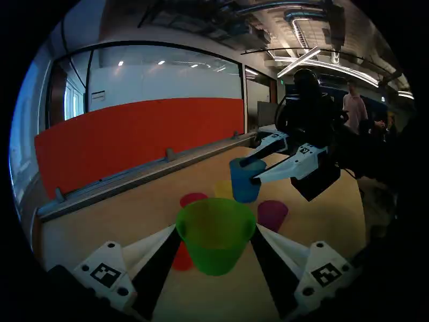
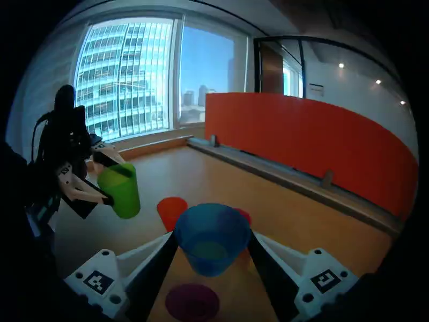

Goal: Pour water

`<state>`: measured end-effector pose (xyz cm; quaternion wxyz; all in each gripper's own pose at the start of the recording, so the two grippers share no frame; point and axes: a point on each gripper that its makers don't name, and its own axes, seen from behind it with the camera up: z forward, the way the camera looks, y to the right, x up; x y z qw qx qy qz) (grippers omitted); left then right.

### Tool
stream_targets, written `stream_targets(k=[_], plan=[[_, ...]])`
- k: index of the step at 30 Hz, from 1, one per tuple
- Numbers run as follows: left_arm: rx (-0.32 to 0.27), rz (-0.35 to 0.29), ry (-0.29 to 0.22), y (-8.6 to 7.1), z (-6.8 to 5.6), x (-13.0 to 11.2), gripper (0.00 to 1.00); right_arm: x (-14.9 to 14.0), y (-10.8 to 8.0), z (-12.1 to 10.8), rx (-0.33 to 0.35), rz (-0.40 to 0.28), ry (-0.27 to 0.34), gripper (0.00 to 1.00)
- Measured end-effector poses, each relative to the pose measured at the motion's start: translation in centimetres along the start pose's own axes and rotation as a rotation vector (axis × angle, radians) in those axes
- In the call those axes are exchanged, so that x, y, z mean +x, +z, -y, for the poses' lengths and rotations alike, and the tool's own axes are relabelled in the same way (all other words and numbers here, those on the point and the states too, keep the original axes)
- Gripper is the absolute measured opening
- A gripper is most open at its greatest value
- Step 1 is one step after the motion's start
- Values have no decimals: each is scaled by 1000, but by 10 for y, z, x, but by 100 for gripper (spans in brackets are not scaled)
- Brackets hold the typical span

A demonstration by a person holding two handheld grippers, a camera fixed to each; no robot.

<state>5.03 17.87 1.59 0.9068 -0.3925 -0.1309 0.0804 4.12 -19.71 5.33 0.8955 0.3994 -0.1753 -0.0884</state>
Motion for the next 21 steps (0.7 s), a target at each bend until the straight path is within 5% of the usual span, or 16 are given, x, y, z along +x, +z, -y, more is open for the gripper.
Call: stream_targets(k=[21], plan=[[-32, -43, -22, 3, -13, 12, 87, 62, -35, 8, -9, -218, -30, 92]])
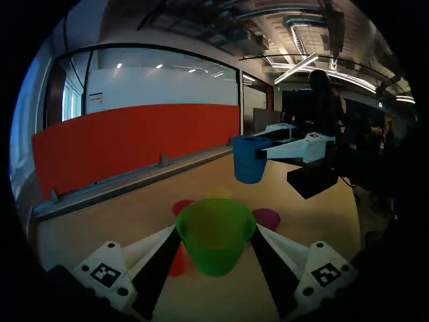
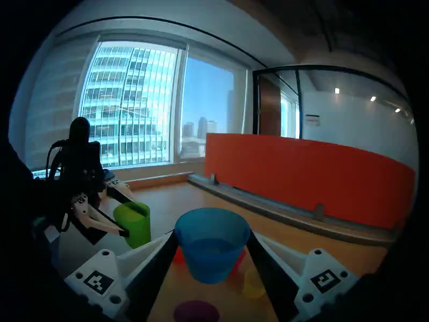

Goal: Pour water

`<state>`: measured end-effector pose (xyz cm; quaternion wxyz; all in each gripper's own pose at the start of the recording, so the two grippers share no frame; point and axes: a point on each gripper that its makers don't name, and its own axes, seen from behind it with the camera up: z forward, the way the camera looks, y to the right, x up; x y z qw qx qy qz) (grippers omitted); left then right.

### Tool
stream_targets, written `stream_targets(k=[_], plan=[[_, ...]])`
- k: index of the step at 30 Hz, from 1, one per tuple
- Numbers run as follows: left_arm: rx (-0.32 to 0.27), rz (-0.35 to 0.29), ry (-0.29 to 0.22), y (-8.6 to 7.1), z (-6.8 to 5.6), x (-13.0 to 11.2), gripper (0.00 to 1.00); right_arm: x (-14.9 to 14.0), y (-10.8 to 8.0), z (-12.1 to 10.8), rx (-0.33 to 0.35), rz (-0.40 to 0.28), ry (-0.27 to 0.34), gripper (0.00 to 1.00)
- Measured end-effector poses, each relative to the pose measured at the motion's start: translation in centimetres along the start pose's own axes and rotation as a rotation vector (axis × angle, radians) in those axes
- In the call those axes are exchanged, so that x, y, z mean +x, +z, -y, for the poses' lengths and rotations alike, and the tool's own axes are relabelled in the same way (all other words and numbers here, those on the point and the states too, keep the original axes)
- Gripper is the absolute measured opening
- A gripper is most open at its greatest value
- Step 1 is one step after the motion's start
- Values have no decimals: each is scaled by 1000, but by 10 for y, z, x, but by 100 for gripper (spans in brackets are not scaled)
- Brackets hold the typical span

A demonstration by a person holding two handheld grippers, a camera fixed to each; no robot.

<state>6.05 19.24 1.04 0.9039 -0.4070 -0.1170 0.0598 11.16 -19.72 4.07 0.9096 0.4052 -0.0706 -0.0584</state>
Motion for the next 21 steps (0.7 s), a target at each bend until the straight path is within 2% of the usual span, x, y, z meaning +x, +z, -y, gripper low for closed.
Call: stream_targets(k=[7, 15, 21], plan=[[-8, -56, -14, 0, -2, 11, 87, 16, -4, -1, -2, -38, -2, 92], [-18, -129, -35, -3, -5, 27, 87, 24, -9, -3, -4, -50, -4, 92], [-28, -155, -34, -5, -9, 33, 87, 28, -12, -3, -2, -55, -6, 92]])
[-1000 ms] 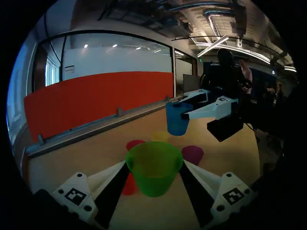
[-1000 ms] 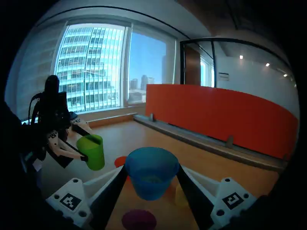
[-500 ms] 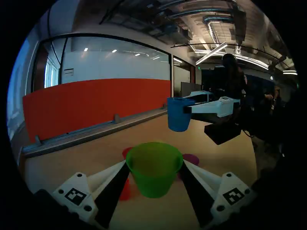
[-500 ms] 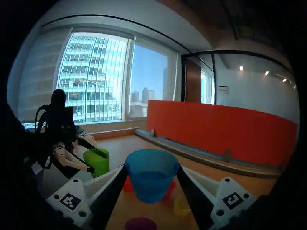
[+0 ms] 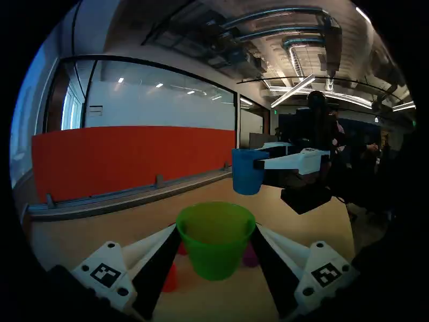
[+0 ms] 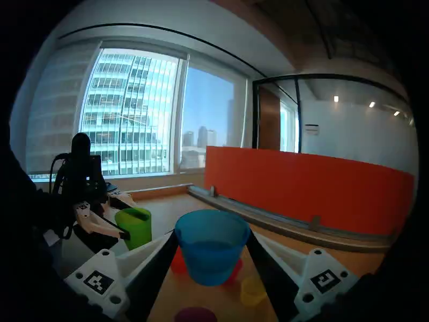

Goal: Pour water

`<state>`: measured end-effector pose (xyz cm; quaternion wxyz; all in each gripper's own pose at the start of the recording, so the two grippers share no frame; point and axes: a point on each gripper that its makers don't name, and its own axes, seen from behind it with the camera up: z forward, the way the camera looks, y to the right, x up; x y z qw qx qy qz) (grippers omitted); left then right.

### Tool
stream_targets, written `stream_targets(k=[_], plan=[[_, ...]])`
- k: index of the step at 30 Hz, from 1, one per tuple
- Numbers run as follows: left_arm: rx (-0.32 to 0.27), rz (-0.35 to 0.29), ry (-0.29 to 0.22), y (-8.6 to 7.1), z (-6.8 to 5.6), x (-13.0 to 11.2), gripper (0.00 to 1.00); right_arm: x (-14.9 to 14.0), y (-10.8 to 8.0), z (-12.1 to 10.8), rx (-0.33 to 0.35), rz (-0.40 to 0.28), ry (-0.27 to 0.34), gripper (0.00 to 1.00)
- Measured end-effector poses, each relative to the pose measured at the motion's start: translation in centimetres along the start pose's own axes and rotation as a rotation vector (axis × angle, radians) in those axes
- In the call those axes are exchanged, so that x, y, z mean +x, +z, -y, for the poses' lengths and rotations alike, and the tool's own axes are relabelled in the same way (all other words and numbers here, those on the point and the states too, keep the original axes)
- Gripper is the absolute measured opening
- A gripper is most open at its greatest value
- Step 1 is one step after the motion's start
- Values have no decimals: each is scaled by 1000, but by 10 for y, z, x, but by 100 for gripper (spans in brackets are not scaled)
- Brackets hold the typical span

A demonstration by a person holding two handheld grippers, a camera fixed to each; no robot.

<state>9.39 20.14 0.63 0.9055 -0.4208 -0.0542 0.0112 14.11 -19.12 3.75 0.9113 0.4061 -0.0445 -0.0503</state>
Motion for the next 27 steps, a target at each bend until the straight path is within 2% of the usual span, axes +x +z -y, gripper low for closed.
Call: stream_targets(k=[15, 27], plan=[[-18, -9, 8, 2, -8, 5, 87, 14, 0, 1, 8, 0, -28, 92], [-37, -4, 16, 6, -16, 7, 87, 34, 2, 4, 22, -12, -89, 92]])
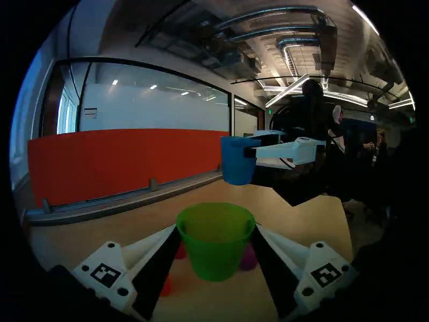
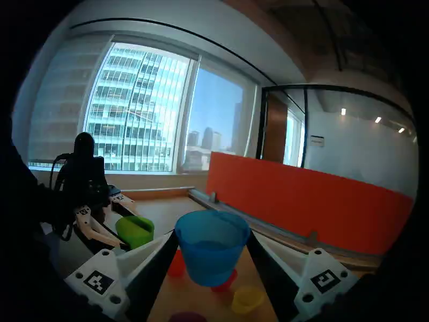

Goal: Pour water

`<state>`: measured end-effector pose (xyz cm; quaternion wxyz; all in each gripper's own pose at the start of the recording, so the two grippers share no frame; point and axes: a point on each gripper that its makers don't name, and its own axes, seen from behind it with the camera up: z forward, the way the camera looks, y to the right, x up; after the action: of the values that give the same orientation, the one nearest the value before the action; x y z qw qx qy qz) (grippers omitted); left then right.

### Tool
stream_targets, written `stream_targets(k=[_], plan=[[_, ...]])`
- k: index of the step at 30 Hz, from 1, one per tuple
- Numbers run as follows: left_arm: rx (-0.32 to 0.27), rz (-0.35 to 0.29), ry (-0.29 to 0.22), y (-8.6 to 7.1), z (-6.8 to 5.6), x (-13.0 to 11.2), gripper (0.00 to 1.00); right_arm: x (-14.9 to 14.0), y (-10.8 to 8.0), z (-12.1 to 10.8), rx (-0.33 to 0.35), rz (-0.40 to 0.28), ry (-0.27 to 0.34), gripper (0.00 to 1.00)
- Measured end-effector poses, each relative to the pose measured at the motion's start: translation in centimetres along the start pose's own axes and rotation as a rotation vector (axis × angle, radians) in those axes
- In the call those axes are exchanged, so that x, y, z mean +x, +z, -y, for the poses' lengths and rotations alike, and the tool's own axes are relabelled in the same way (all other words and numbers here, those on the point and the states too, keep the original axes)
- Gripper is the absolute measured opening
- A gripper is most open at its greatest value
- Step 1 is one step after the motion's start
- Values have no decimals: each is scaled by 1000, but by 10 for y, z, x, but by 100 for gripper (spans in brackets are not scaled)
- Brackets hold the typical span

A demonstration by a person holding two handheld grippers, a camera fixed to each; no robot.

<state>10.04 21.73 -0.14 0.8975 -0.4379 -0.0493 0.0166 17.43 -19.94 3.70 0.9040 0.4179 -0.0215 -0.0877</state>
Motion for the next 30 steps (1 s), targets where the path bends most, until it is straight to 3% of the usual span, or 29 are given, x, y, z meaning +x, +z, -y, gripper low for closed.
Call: stream_targets(k=[12, 30], plan=[[-18, 1, -1, 1, -6, 2, 87, 23, 1, -1, 8, -17, -75, 92], [-38, -13, -3, 6, -15, 7, 87, 59, 11, 3, 5, -30, -272, 92]])
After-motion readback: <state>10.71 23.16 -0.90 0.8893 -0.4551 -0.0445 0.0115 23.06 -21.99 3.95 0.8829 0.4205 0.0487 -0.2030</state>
